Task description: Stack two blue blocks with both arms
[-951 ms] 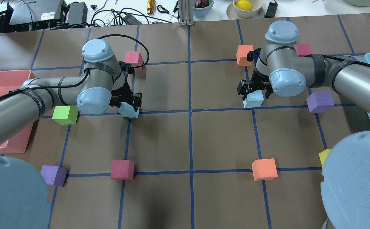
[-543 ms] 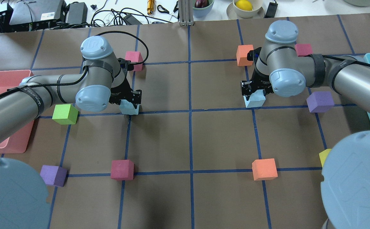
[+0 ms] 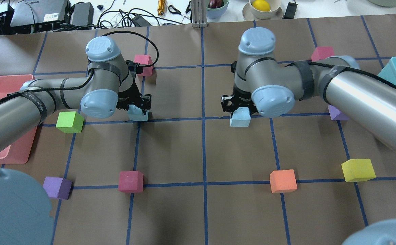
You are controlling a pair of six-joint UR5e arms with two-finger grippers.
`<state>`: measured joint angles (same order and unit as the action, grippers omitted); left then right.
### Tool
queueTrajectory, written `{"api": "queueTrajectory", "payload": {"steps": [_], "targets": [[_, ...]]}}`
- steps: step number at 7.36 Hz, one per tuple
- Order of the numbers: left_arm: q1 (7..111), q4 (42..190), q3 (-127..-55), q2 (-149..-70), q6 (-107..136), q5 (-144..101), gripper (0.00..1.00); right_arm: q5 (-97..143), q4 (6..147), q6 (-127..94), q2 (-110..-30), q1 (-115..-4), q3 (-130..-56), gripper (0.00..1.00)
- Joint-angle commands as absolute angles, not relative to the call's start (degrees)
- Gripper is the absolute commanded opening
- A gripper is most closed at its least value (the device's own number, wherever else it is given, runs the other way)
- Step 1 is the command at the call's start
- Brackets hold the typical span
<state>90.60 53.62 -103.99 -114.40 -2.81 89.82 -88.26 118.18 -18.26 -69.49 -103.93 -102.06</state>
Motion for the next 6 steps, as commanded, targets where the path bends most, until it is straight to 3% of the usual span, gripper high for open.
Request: {"api": "queueTrajectory", "payload": {"steps": [1,6], "targets": [[90.5,53.6,-103.9,-114.2,-2.9,89.9,0.00,-87.9,117.8,-23.4,-69.6,-111.5,-102.9,0.00],[91.1,54.6,-104.0,-111.2,-2.8,89.7,0.00,-83.5,122.2,-23.1,-69.1,-112.4,-105.5,0.00]]}}
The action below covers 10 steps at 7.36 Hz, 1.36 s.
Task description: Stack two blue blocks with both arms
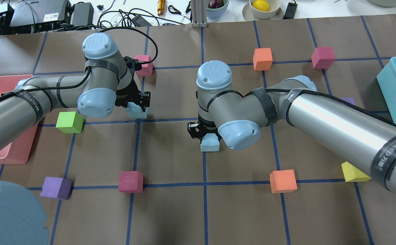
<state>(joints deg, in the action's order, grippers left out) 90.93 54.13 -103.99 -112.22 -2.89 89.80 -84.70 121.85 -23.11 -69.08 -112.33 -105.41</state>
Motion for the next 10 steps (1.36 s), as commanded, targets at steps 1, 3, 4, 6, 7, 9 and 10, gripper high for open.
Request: {"api": "queueTrajectory", "payload": {"steps": [1,3,4,6,7,9,10], "targets": [[91.1,55.7,-104.0,-110.1,-2.8,89.7,0.00,-83.1,122.2,-23.1,-68.7,-112.4,-105.6,0.02],[91.2,58.2,-103.9,-107.7,-2.9,89.6,0.00,-81.7,122.2,-22.9,-68.2,-112.4,-105.6,0.09],[91.3,58.7,-104.0,-106.6,-2.8,89.2,0.00,-81.7,122.3,-23.0,-67.8,-112.4,-105.6,0.18],[91.3,60.0,-104.1,-104.8,-2.8,88.8,0.00,-81.3,123.2,-23.3,-67.4,-112.4,-105.6,0.68],[91.4,61.3,-104.2,-103.7,-2.9,88.8,0.00,-81.9,124.4,-23.5,-67.6,-112.3,-105.6,1.00],[91.6,64.4,-104.3,-101.3,-2.7,88.7,0.00,-81.2,124.9,-23.6,-67.7,-112.2,-104.9,1.00],[92.5,65.3,-104.3,-100.8,-0.9,88.9,0.00,-81.6,124.1,-23.5,-68.0,-111.4,-104.7,1.00]]}}
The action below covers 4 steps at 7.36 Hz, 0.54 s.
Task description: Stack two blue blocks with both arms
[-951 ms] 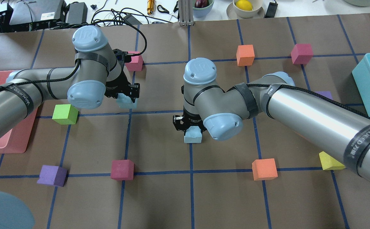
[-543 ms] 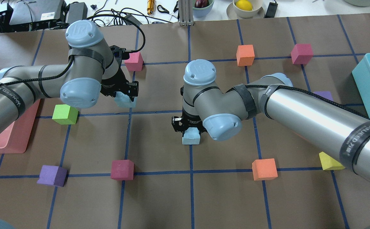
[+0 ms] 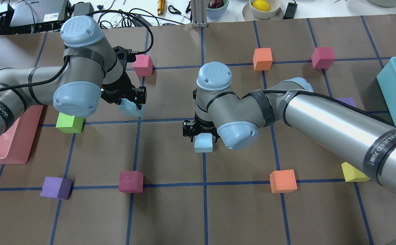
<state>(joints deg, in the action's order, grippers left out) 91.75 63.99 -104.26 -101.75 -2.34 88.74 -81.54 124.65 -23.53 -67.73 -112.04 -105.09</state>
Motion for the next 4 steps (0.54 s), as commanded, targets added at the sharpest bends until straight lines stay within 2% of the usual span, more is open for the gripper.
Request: {"api": "queueTrajectory", "payload": {"steps": [1,4], "targets": [[93.9,65.3,-104.2,-100.6,-0.3,89.0,0.00,-81.3,124.0,-23.6,-68.3,-110.7,-104.5,1.00],[98.5,65.5,-103.7,-100.4,7.0,89.0,0.00,-82.6,116.4,-12.8,-78.4,-100.6,-104.5,1.00]]}}
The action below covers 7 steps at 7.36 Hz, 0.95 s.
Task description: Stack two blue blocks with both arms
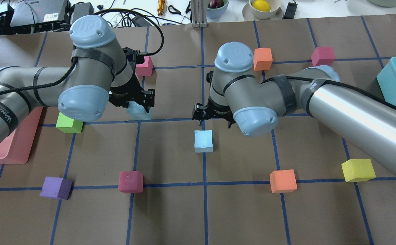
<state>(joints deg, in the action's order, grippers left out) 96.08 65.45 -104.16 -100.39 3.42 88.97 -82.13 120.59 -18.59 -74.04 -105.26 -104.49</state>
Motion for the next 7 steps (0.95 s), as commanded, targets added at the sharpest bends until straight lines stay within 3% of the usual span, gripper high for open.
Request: {"api": "queueTrajectory", "payload": {"steps": [1,4,7], "targets": [[101.6,65.5,-103.7,-100.5,12.1,88.8,0.00,-83.7,114.5,-10.2,-80.6,-97.6,-104.5,1.00],[110.2,64.3,-103.6,-103.3,23.8,88.4,0.00,-85.3,106.9,-8.8,-87.3,-95.8,-104.5,1.00],[114.7,59.3,-103.3,-108.0,29.0,88.4,0.00,-86.4,100.9,-2.3,-87.5,-91.8,-100.9,1.00]]}}
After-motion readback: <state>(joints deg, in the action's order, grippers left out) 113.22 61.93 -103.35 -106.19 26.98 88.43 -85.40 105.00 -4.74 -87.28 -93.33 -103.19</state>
